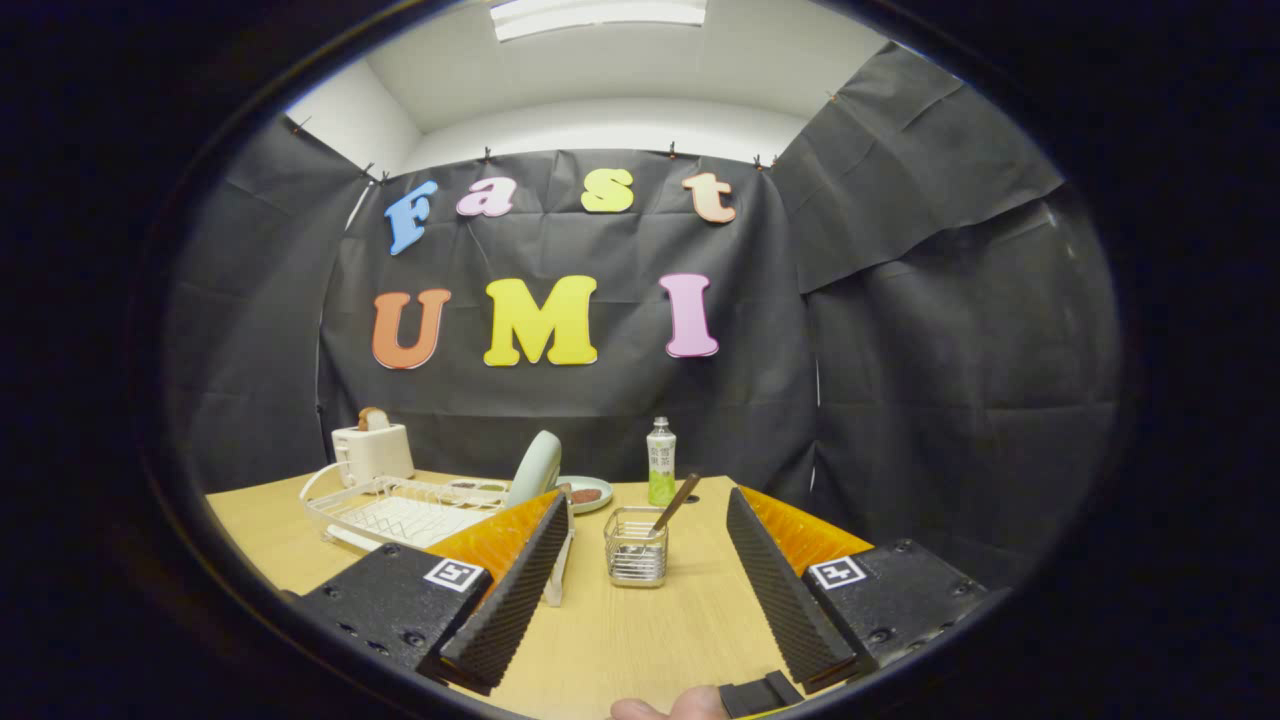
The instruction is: Take the plate from the dish rack, then take the spoon from the basket and place it into the plate.
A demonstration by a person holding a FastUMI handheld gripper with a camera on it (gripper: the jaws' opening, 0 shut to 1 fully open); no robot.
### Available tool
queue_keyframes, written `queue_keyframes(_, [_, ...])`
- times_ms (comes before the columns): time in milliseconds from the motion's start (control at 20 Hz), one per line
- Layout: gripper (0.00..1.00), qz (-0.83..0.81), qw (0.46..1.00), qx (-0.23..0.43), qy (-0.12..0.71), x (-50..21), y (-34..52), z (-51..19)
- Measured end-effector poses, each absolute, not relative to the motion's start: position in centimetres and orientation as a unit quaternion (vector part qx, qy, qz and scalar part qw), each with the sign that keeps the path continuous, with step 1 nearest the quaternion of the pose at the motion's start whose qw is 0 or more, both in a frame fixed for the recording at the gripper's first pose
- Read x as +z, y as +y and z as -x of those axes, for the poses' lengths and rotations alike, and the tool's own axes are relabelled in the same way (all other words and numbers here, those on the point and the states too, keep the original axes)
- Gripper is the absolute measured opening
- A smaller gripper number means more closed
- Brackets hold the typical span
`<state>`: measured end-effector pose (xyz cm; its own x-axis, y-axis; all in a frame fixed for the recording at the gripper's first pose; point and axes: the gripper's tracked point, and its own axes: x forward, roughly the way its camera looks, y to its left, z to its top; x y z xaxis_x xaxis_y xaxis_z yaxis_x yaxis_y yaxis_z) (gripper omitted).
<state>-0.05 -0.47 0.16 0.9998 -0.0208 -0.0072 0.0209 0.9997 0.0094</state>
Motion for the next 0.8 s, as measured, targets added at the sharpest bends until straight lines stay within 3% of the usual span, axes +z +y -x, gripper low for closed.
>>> queue_keyframes(550, [1.00, 0.011, 0.999, 0.034, 0.005, 5.2, 1.3, -3.1])
queue_keyframes(800, [1.00, 0.025, 0.995, 0.082, 0.057, 8.7, 3.1, -7.6])
